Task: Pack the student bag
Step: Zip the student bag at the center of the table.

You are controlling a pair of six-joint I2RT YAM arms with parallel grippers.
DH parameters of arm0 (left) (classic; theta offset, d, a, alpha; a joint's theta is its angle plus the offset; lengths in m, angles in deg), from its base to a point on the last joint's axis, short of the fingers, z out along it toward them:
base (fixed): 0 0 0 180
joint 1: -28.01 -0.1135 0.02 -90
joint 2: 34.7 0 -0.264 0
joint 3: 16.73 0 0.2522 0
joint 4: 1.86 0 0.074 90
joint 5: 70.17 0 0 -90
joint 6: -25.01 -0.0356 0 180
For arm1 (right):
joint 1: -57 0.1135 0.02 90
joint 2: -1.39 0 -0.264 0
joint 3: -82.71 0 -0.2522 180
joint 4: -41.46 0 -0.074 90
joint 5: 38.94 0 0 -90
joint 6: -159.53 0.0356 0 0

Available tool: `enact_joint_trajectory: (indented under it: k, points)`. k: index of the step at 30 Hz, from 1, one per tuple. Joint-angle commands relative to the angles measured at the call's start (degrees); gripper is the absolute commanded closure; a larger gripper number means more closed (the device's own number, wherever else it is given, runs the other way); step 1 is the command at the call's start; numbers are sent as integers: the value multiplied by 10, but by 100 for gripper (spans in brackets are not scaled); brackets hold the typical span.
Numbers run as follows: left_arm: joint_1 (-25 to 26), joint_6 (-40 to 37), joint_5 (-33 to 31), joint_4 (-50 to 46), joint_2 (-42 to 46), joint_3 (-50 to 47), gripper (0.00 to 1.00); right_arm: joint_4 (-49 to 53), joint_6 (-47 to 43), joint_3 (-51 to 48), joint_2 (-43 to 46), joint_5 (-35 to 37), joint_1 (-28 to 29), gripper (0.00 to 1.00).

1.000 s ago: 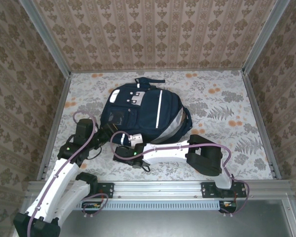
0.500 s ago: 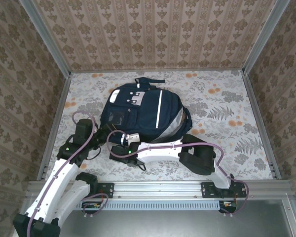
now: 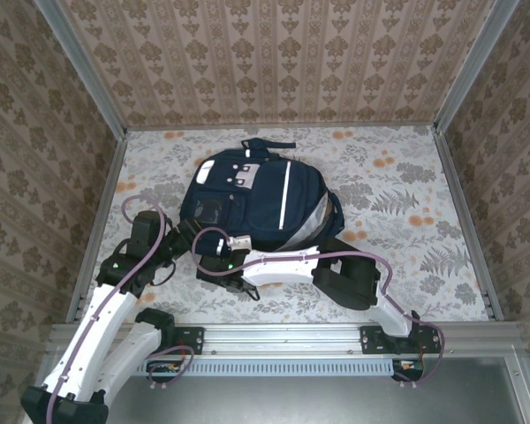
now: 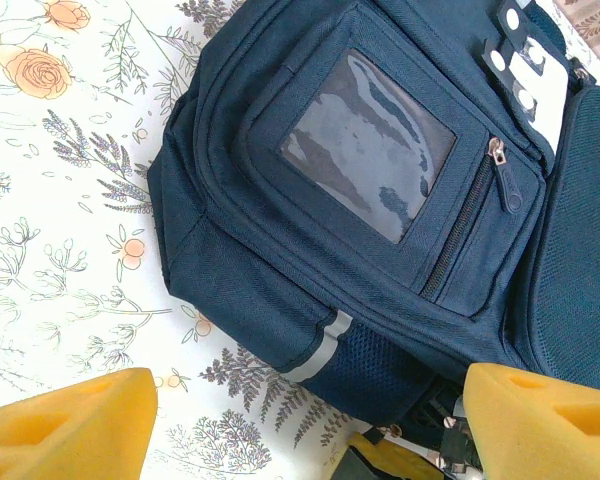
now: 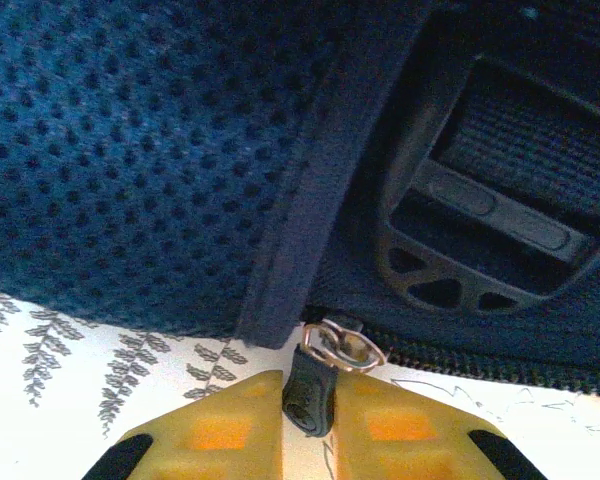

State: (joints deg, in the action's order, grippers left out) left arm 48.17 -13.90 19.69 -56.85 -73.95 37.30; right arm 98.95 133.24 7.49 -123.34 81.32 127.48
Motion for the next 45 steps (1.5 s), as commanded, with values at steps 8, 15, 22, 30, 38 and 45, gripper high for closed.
enact_joint_trajectory:
  k: [8, 15, 22, 30, 38, 45]
  points:
    - [1, -12, 7, 10, 5, 4, 18, 10, 8, -27, 20, 18, -4, 88]
    - [1, -10, 13, 14, 3, 0, 19, -17, 1, -50, 54, 5, -3, 100]
    - [1, 65, 98, 72, 1, -71, 27, -182, -50, -149, 122, -79, -22, 100]
    - [45, 194, 106, 193, 16, -185, 30, -286, -84, -206, 150, -138, -37, 100]
    - [129, 270, 37, 315, -32, -251, 27, -289, -88, -211, 150, -152, -42, 100]
    - [132, 236, 1, 388, -111, -237, 28, -290, -91, -211, 151, -158, -45, 100]
